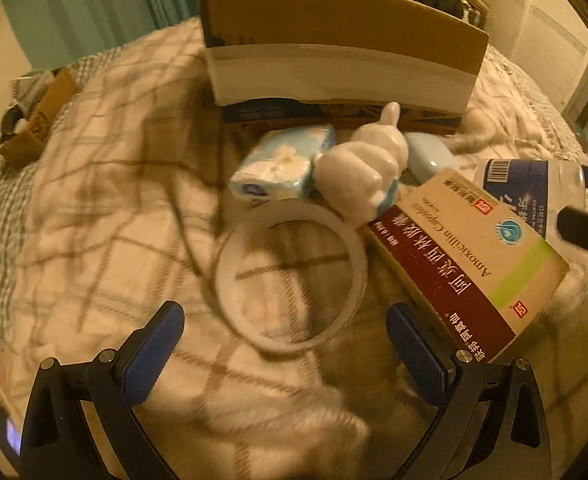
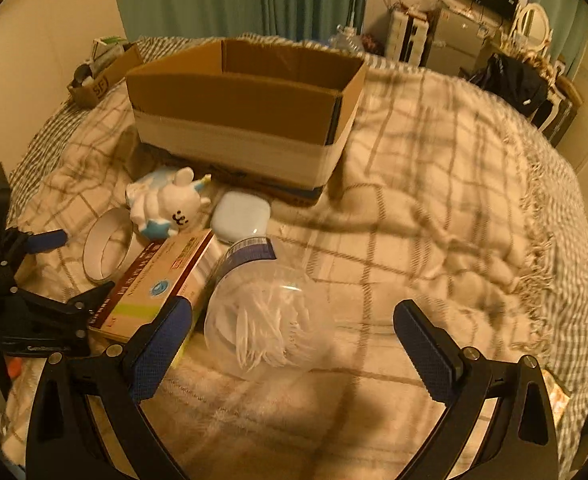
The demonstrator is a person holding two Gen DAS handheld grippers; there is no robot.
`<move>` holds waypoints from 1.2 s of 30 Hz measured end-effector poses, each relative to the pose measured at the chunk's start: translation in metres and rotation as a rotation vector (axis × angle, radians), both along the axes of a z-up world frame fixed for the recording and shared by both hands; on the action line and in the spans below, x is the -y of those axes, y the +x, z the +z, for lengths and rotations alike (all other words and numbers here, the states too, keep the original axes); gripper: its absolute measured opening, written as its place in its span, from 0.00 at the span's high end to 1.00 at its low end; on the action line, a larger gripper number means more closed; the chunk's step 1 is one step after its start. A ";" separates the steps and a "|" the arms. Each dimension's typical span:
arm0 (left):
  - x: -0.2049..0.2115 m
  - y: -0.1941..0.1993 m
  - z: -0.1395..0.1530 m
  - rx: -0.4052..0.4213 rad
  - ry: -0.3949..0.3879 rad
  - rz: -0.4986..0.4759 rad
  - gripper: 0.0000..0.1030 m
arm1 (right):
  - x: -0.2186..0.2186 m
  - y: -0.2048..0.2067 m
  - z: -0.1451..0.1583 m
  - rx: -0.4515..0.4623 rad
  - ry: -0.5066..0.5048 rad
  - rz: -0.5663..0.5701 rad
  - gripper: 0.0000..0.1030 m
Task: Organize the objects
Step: 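Grasp the white tape roll with the left gripper while the right grasps the clear swab jar, then carry the tape roll with the left gripper while the right carries the jar into the box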
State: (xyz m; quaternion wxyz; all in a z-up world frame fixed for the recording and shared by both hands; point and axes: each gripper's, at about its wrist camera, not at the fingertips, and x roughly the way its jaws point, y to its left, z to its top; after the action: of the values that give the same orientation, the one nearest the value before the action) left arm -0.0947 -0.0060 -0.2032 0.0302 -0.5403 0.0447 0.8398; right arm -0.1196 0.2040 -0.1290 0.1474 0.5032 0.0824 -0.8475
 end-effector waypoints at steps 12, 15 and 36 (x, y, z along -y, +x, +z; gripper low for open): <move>0.010 -0.017 -0.023 0.101 0.130 -0.026 0.01 | 0.015 -0.020 -0.022 0.072 -0.009 0.032 0.35; 0.010 -0.016 -0.022 0.106 0.154 -0.041 0.09 | 0.017 -0.020 -0.020 0.061 0.001 0.036 0.35; 0.013 0.028 0.071 -0.116 0.151 -0.042 0.21 | 0.017 0.043 0.071 -0.125 0.054 0.055 0.39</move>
State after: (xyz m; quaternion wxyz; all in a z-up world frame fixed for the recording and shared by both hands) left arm -0.0665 -0.0189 -0.1325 0.0855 -0.4857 -0.0057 0.8699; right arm -0.0769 0.1868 -0.0576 0.1516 0.4507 0.1282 -0.8703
